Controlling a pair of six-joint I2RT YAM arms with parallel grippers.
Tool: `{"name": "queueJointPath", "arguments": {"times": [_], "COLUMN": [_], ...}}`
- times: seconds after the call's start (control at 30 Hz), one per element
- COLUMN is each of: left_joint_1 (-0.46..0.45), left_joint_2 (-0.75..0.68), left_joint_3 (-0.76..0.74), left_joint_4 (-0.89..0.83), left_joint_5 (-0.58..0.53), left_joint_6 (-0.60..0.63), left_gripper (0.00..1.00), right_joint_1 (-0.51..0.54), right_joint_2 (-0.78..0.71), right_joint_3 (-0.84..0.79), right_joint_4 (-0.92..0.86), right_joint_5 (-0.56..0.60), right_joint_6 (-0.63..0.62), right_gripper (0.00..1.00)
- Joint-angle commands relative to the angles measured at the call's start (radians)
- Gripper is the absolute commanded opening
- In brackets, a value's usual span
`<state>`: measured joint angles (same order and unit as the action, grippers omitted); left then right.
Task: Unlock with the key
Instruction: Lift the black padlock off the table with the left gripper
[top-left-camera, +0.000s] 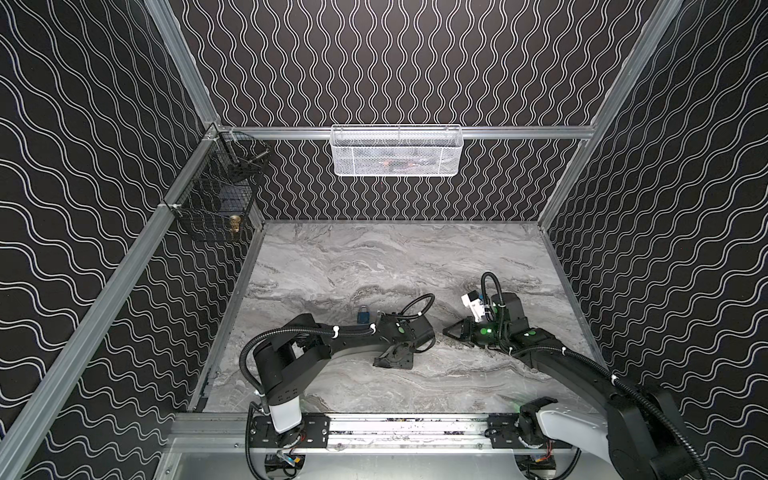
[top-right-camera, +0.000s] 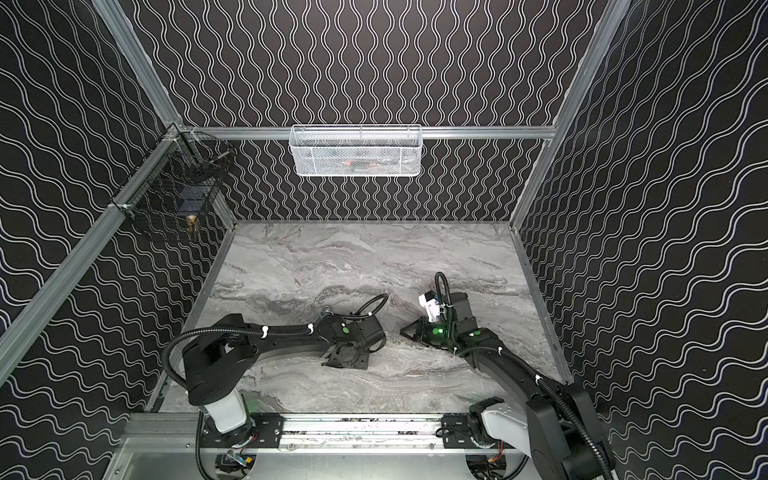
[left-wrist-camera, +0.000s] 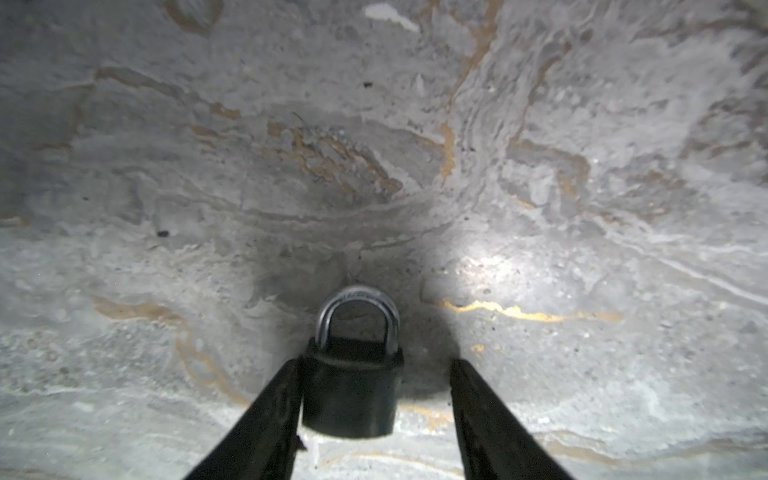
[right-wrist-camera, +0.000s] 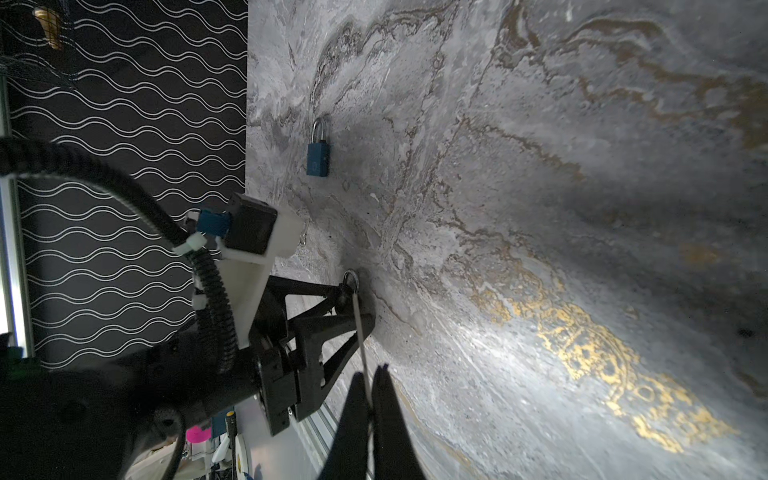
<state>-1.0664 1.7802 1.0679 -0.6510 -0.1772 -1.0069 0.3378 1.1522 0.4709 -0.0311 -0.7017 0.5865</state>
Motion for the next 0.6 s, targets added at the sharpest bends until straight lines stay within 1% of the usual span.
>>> {"name": "queueJointPath", "arguments": {"times": [0.0, 0.1, 0.23, 0.57], "left_joint_1": [-0.001, 0.000, 0.003, 0.016], "left_joint_2": [0.013, 0.006, -0.010, -0.016], "left_joint_3": [0.011, 0.010, -0.007, -0.025], "left_joint_4": [-0.021, -0.024, 0.012, -0.003], "left_joint_5": [-0.006, -0.011, 0.020, 0.009], "left_joint_6": [-0.019, -0.024, -0.038, -0.038], "left_gripper": [0.60, 0.58, 0.57, 0.49], "right_joint_1": [0.000, 0.000, 0.000, 0.000], "right_joint_2": [0.006, 0.003, -0.001, -0.005], "right_joint_3": [-0.002, -0.007, -0.003, -0.009], "right_joint_4": [0.037, 0.040, 0.030, 0.039], "right_joint_5": [-0.016, -0.013, -0.010, -0.015], "right_joint_6": [0.002, 0.003, -0.002, 0.006], "right_gripper": [0.00, 0.00, 0.00, 0.00]}}
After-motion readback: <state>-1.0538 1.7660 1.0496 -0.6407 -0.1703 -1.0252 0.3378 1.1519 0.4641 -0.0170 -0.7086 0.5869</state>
